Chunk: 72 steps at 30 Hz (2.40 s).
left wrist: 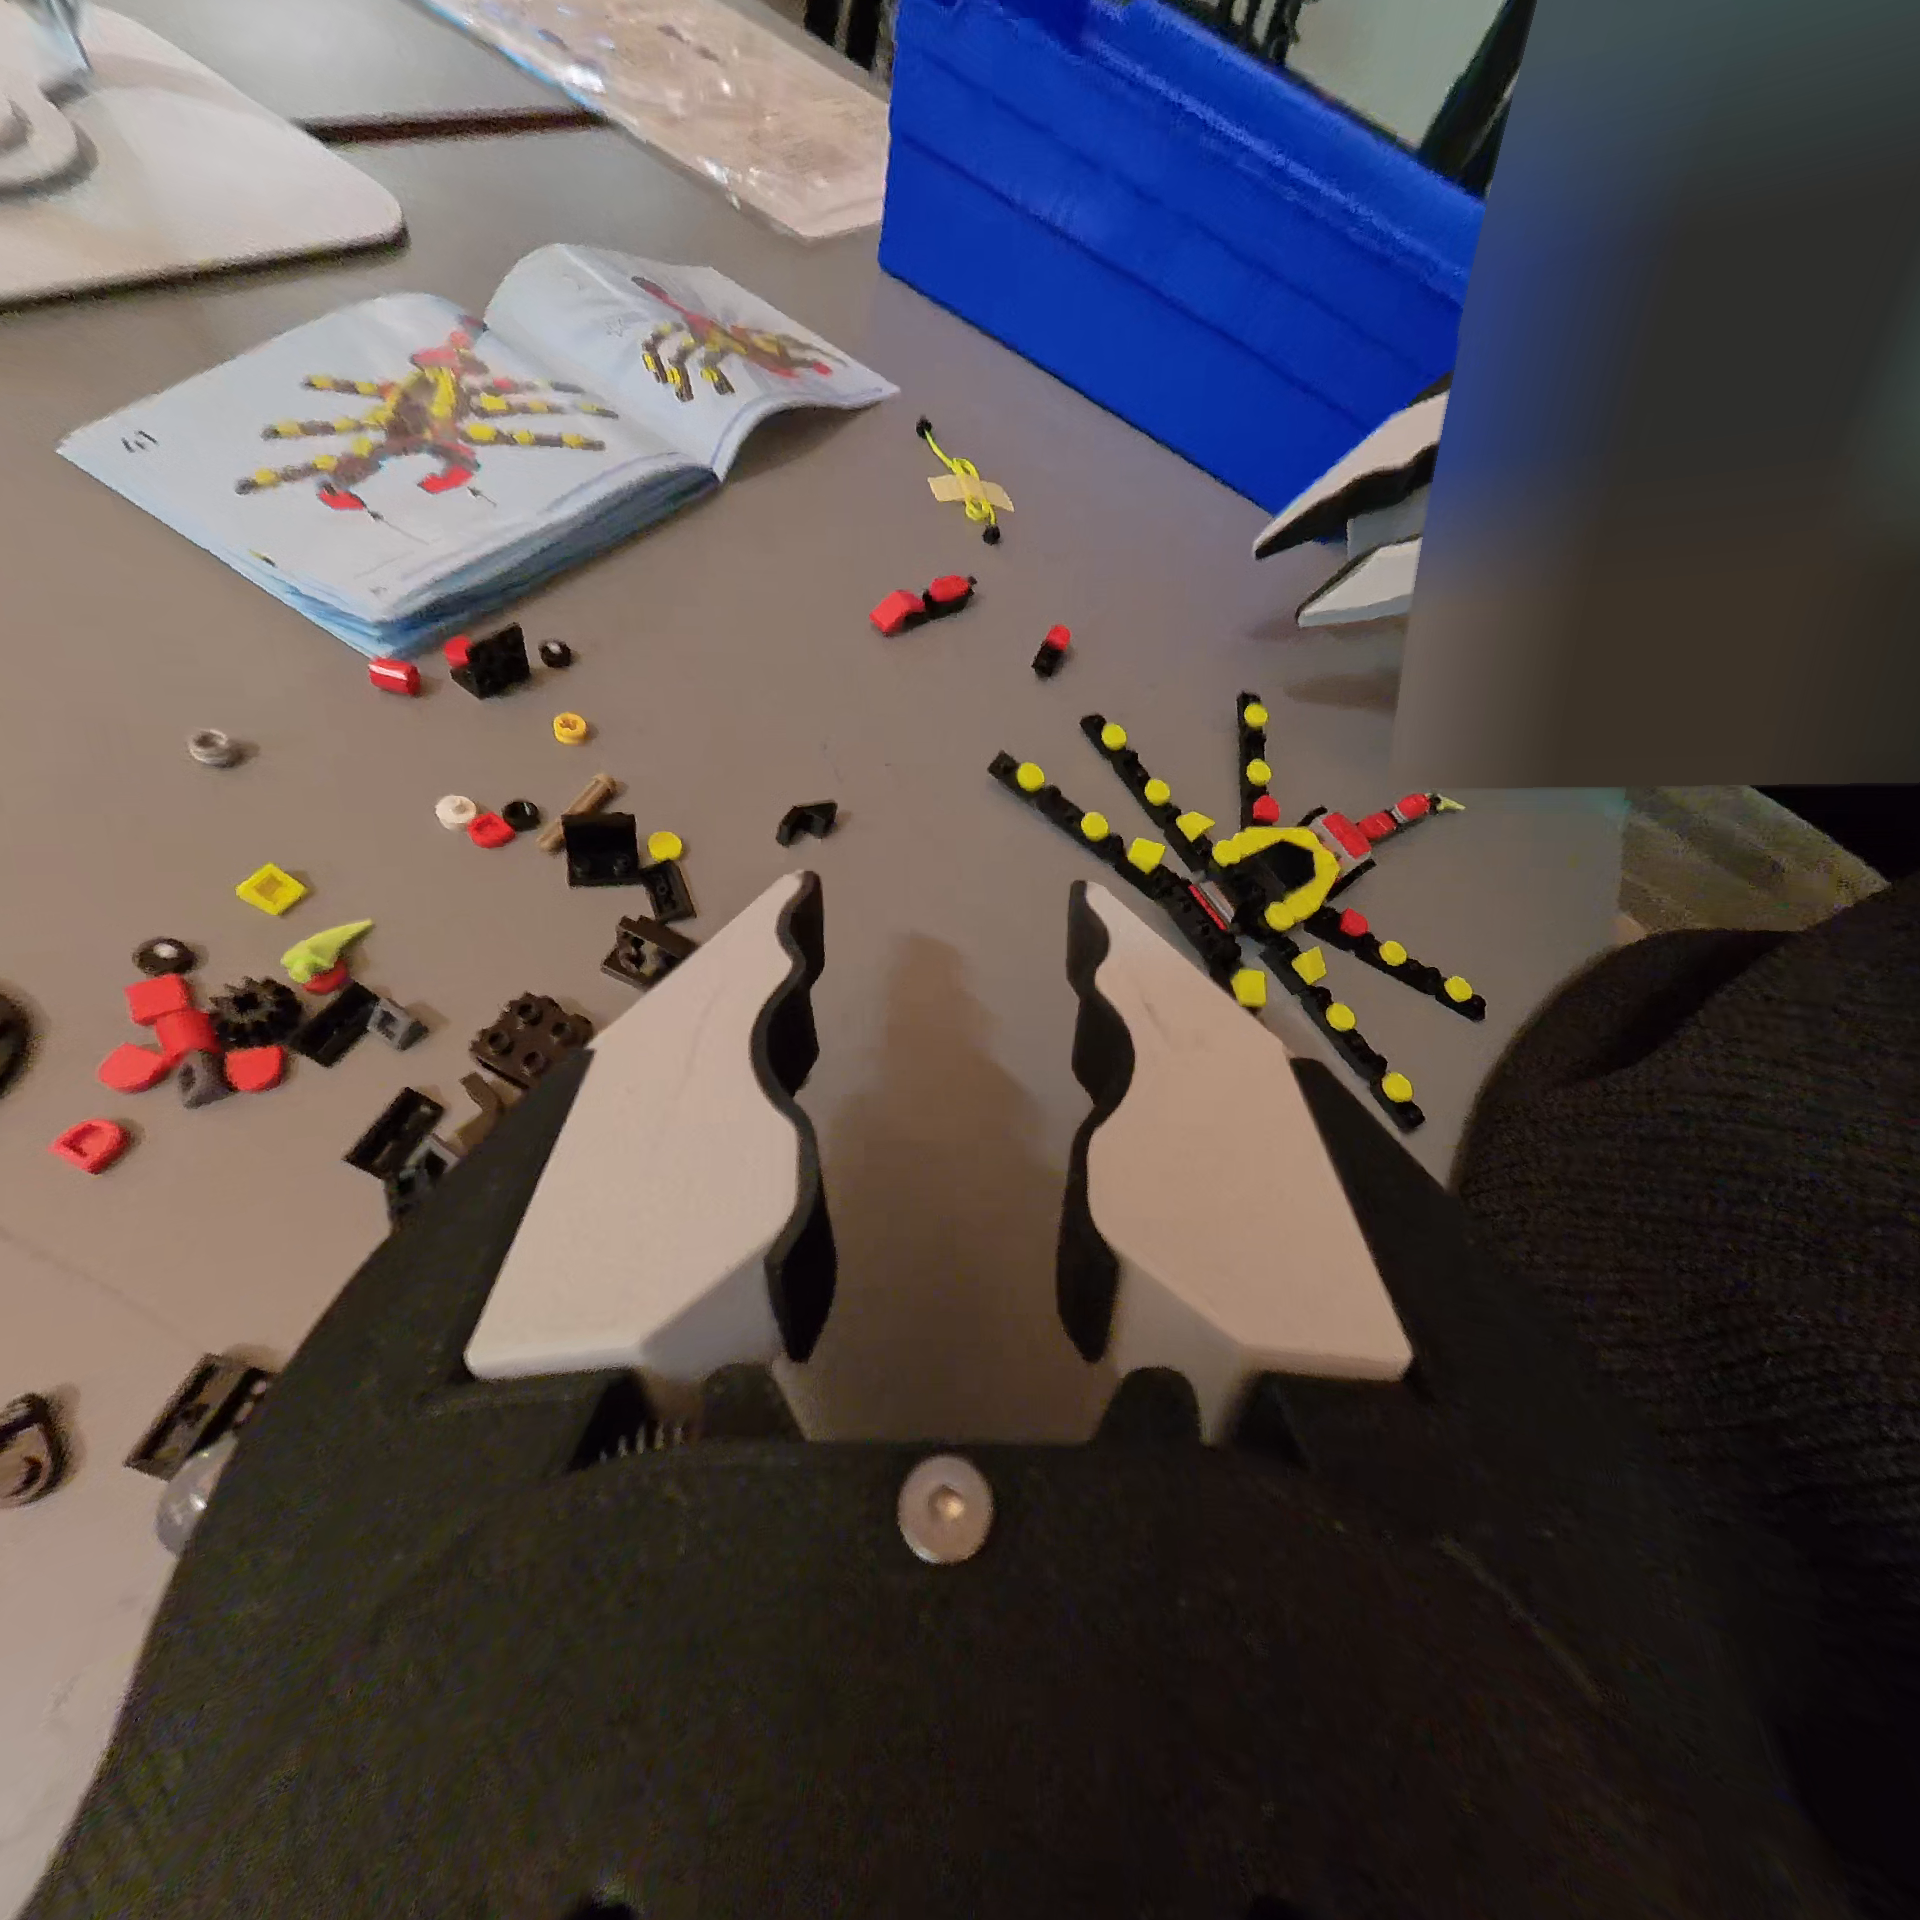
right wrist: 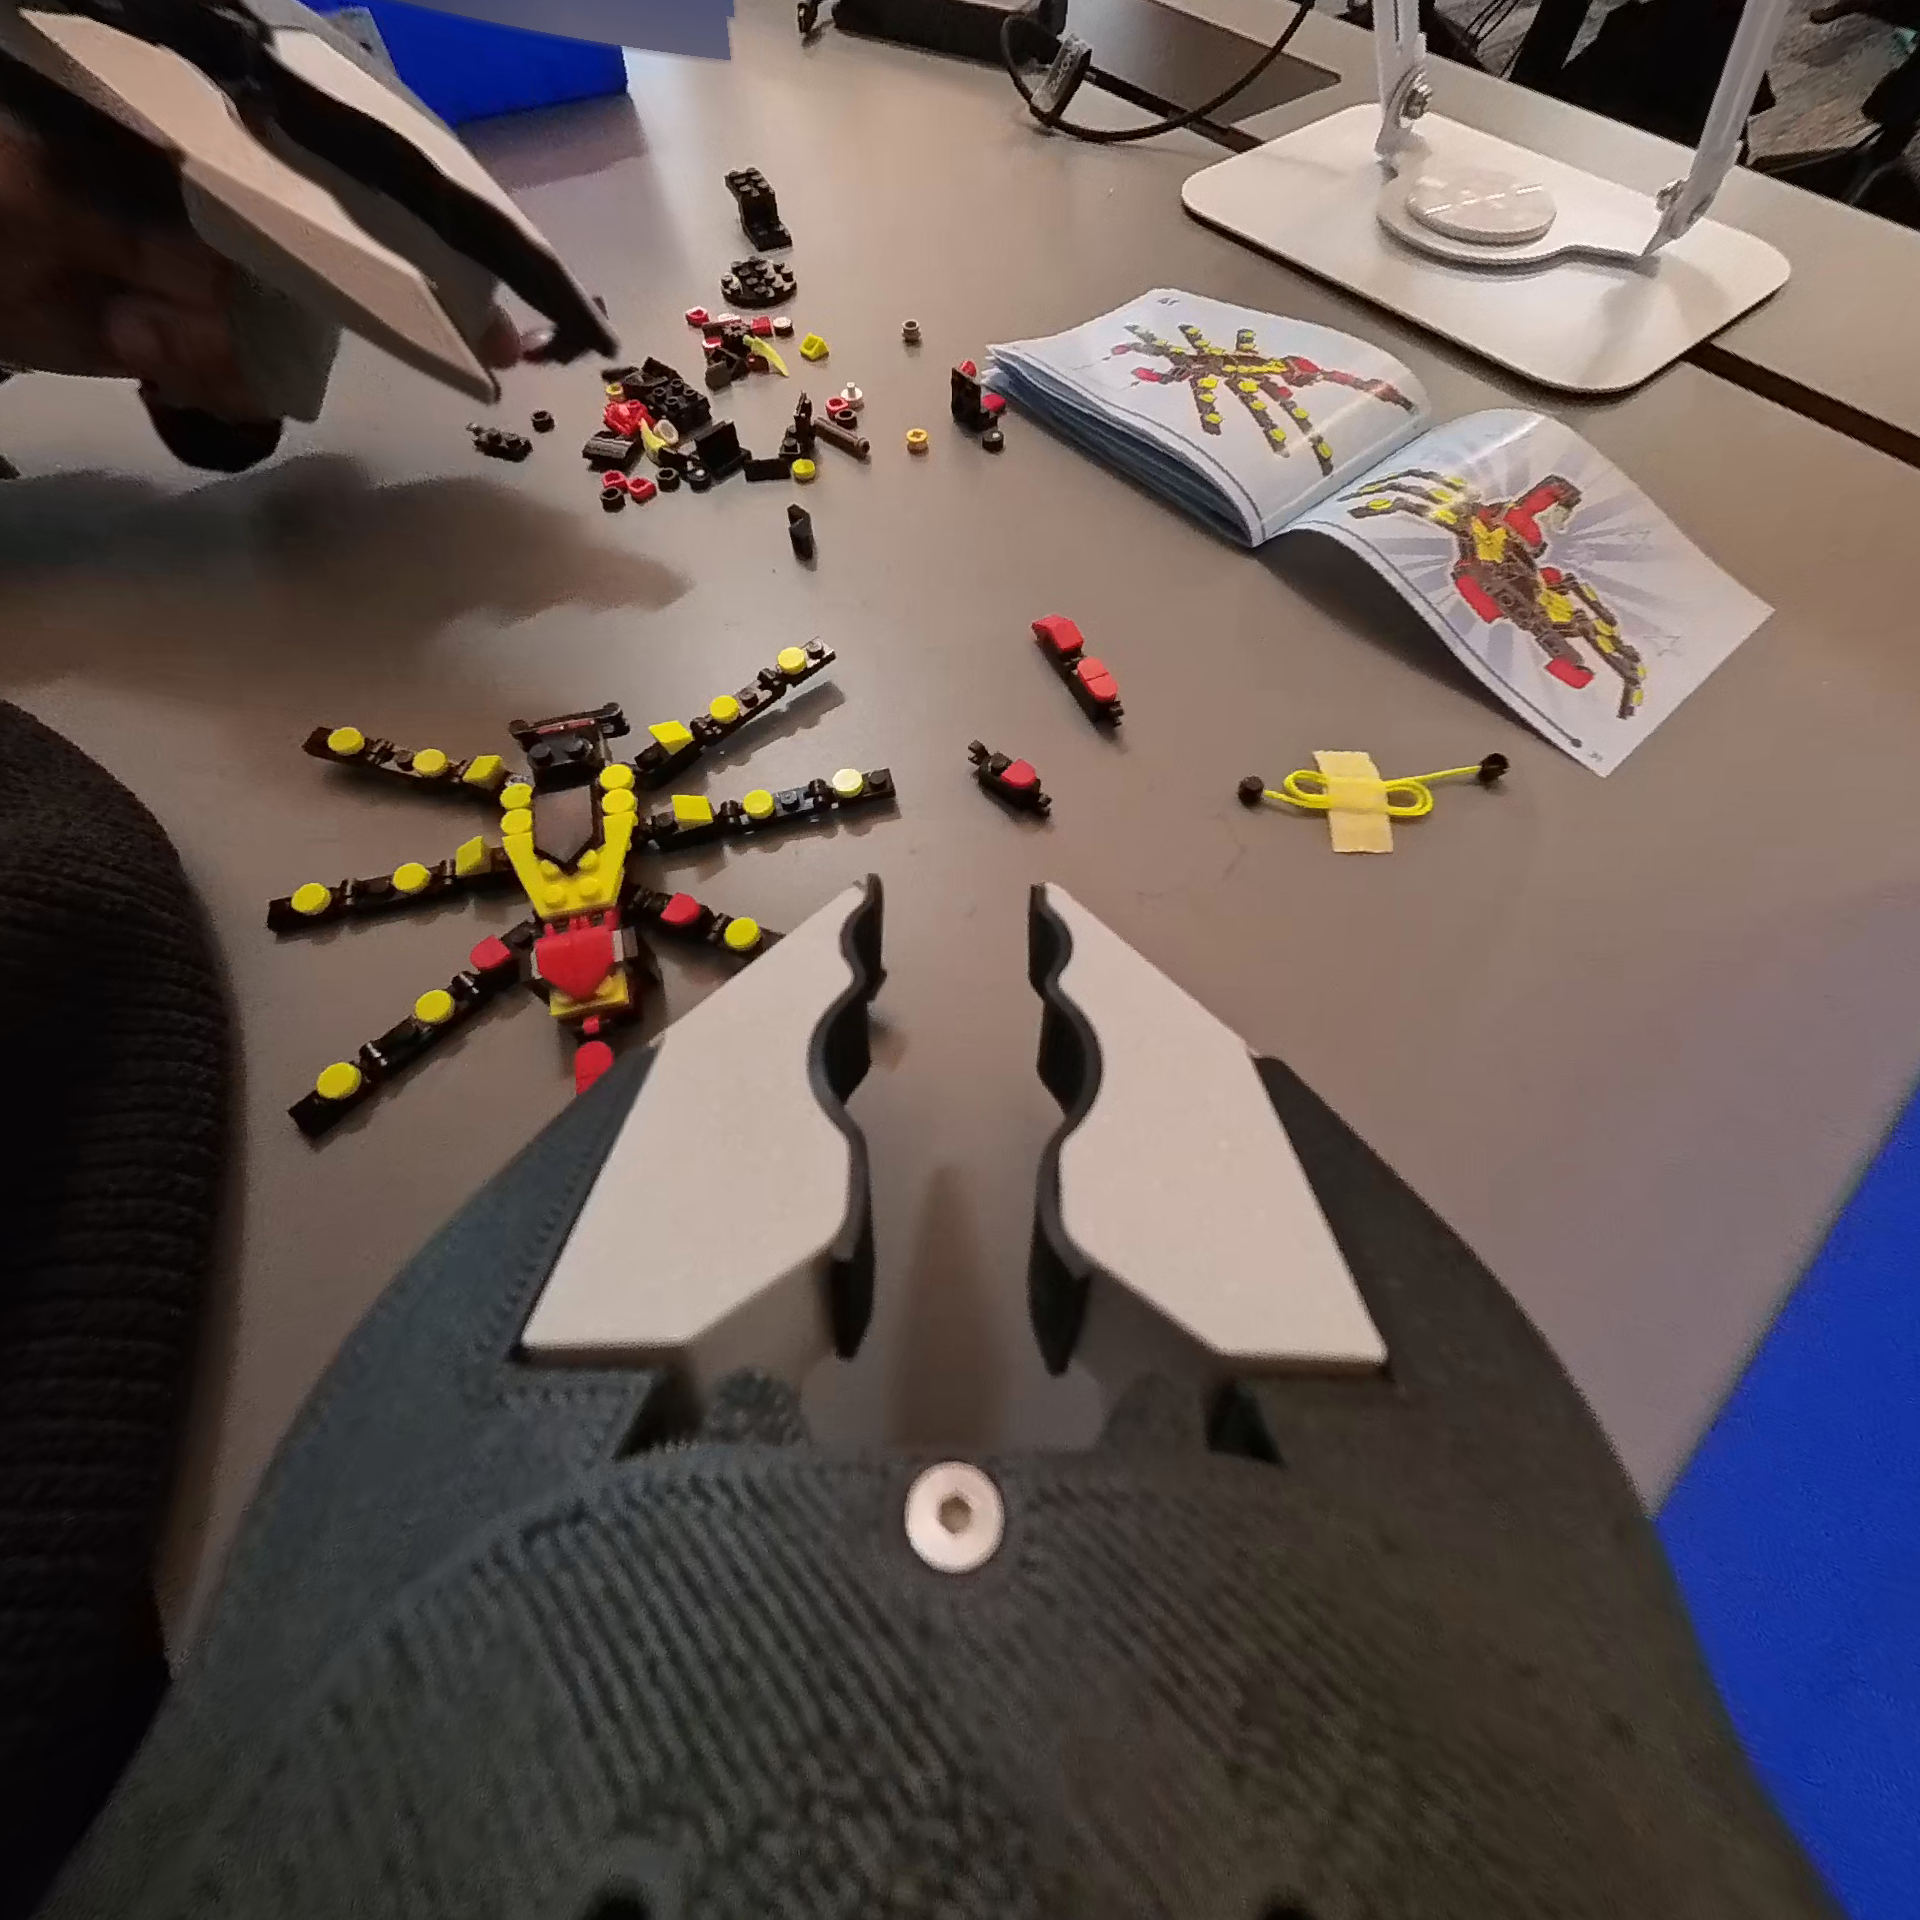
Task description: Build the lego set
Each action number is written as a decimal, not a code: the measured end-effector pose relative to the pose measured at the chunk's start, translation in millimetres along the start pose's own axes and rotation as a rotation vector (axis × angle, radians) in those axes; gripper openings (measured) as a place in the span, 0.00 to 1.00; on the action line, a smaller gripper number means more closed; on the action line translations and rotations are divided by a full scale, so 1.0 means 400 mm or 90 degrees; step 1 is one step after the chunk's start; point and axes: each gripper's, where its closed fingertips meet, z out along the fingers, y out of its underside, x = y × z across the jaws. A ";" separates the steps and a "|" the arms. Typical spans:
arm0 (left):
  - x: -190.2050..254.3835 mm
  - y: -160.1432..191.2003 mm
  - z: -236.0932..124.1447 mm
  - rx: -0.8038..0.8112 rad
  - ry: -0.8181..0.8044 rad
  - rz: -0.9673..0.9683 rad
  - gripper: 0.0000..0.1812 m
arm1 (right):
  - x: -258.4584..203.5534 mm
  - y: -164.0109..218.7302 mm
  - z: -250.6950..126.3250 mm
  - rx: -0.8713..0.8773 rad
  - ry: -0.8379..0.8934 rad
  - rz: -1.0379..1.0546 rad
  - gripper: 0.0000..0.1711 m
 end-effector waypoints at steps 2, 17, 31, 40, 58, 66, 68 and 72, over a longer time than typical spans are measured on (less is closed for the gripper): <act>-0.015 -0.026 -0.001 0.034 -0.029 0.004 0.20 | 0.011 -0.011 0.004 0.014 0.008 0.016 0.15; -0.073 -0.073 0.320 -0.180 -0.009 0.164 0.19 | -0.077 -0.126 -0.063 0.132 -0.081 0.046 0.14; -0.036 -0.069 0.390 -0.210 0.046 0.116 0.02 | -0.093 -0.160 -0.094 0.177 -0.105 0.050 0.15; -0.037 -0.125 0.357 -0.148 0.150 -0.093 0.02 | -0.090 -0.152 -0.086 0.169 -0.105 0.060 0.15; -0.027 -0.156 0.332 -0.126 0.218 -0.177 0.02 | -0.085 -0.148 -0.084 0.163 -0.100 0.063 0.14; -0.044 -0.136 0.356 -0.160 0.179 -0.141 0.02 | -0.088 -0.145 -0.080 0.159 -0.108 0.068 0.14; -0.053 -0.118 0.369 -0.194 0.149 -0.087 0.02 | -0.089 -0.144 -0.080 0.157 -0.110 0.068 0.14; -0.036 -0.079 0.382 -0.268 0.150 -0.018 0.03 | -0.091 -0.145 -0.081 0.159 -0.115 0.069 0.14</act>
